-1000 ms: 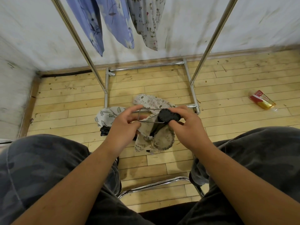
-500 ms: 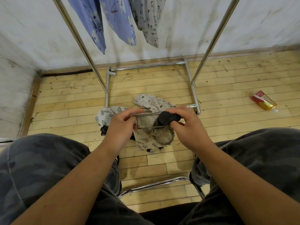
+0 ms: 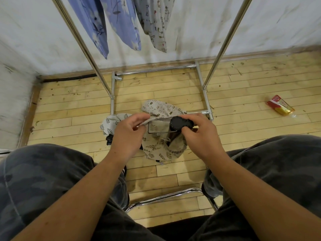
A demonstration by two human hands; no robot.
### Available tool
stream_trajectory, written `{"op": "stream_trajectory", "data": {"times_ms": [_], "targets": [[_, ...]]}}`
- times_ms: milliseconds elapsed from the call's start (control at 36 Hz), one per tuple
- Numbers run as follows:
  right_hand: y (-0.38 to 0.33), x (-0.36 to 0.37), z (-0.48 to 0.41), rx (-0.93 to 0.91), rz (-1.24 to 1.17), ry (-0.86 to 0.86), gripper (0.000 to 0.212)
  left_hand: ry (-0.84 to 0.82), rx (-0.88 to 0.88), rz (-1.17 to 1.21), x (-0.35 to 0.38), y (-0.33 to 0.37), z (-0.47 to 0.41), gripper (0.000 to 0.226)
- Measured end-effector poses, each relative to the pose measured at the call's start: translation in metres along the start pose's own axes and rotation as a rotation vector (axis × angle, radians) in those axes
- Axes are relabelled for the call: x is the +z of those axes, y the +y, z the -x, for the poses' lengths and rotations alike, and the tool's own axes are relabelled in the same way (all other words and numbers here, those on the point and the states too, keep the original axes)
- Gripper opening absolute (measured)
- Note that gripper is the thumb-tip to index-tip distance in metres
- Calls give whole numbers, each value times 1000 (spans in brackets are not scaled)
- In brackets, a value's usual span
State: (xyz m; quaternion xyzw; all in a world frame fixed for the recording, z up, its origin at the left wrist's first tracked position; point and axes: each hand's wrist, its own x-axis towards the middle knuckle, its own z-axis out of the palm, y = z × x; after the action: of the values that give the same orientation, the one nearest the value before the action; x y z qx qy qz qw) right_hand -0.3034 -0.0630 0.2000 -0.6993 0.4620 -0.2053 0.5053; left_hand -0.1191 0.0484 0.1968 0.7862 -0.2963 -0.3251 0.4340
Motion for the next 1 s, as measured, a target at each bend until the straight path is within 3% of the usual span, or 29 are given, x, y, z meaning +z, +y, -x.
{"op": "stream_trajectory", "data": {"times_ms": [194,333,556,694,861,1000], "targets": [[-1,1,-1,0,-32,41,34,-38,77,-223,4,-3,2,44],[-1,-1,0,-13,-23,72,34,-36,-62,-343,3,-17,-4,11],[-2,-3,-2,1,18,56,38,-73,-80,-220,6,-13,-2,3],[-6,-2,1,-26,27,7,42,-193,-15,-182,8,-9,2,43],[-7,-1,3,-71,-25,-65,54,-343,84,-253,10,-10,5,40],[-4,-2,0,-44,-23,-95,52,-356,59,-219,10,-9,3,38]]}}
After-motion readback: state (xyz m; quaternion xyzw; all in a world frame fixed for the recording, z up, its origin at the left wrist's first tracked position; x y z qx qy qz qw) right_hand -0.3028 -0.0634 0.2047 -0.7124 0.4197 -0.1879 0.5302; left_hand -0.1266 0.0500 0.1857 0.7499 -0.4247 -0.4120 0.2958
